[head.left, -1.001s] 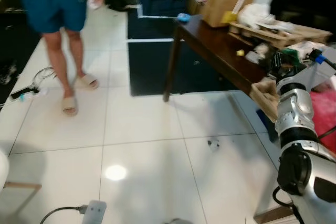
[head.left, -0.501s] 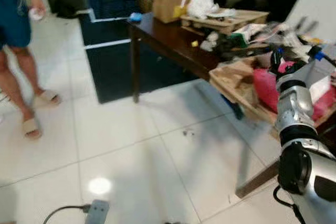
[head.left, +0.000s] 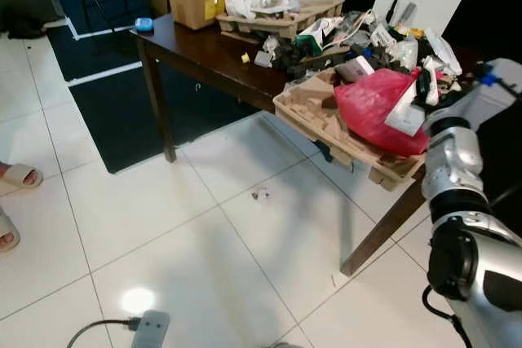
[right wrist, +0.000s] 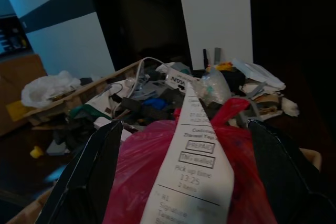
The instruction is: Picking trash to rubbish bin
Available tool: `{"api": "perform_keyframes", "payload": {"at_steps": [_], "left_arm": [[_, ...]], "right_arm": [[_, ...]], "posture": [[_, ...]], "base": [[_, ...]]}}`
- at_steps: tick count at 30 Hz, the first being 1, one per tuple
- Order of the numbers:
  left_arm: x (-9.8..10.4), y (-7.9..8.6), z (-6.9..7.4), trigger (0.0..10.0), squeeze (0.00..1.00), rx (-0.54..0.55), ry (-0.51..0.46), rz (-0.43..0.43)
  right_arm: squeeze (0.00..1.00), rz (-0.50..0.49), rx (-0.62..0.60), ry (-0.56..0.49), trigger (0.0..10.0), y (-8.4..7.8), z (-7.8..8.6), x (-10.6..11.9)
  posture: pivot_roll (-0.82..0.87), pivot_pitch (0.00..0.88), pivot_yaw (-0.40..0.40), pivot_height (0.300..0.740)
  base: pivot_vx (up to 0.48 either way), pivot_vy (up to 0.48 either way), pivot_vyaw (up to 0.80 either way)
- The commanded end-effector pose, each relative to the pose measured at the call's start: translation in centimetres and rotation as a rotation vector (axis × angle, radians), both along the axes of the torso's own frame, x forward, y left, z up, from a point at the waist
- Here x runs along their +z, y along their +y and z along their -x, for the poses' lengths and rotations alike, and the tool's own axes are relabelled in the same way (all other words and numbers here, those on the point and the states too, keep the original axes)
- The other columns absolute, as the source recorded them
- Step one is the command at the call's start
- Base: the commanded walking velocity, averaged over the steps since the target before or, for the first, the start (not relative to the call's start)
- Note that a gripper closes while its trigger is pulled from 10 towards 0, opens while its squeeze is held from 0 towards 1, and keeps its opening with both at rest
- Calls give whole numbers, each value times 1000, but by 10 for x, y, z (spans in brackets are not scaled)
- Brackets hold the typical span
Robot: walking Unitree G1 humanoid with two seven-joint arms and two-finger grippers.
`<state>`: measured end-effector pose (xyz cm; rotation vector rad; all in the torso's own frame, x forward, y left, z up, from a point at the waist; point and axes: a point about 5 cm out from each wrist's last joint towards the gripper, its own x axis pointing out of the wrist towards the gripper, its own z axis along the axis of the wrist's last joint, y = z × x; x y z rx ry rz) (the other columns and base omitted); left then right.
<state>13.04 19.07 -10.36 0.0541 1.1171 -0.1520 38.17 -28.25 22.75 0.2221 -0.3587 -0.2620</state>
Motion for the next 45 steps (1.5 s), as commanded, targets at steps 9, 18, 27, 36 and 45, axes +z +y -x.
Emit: {"api": "perform_keyframes", "payload": {"at_steps": [9, 18, 27, 36, 45], "left_arm": [[-2, -2, 7, 10000, 0, 21, 25, 36], [-2, 0, 7, 10000, 0, 19, 25, 38], [-2, 1, 7, 10000, 0, 42, 20, 21], [-2, -2, 6, 10000, 0, 39, 9, 29], [-2, -4, 6, 10000, 0, 34, 8, 35]], "right_arm": [[0, 21, 11, -20, 10000, 7, -1, 2], [0, 36, 14, -26, 10000, 11, -2, 5], [0, 39, -22, 15, 10000, 5, -3, 6], [0, 44, -61, 6, 10000, -2, 0, 11], [0, 62, -74, -27, 10000, -10, 2, 24]], "posture": [[46, 74, -16, 740], [50, 78, -12, 740], [47, 78, -14, 740], [45, 79, -16, 740], [42, 83, -24, 740]], "base": [[368, 0, 0], [453, 0, 0], [345, 0, -444], [0, 0, -800], [0, 0, 0]]}}
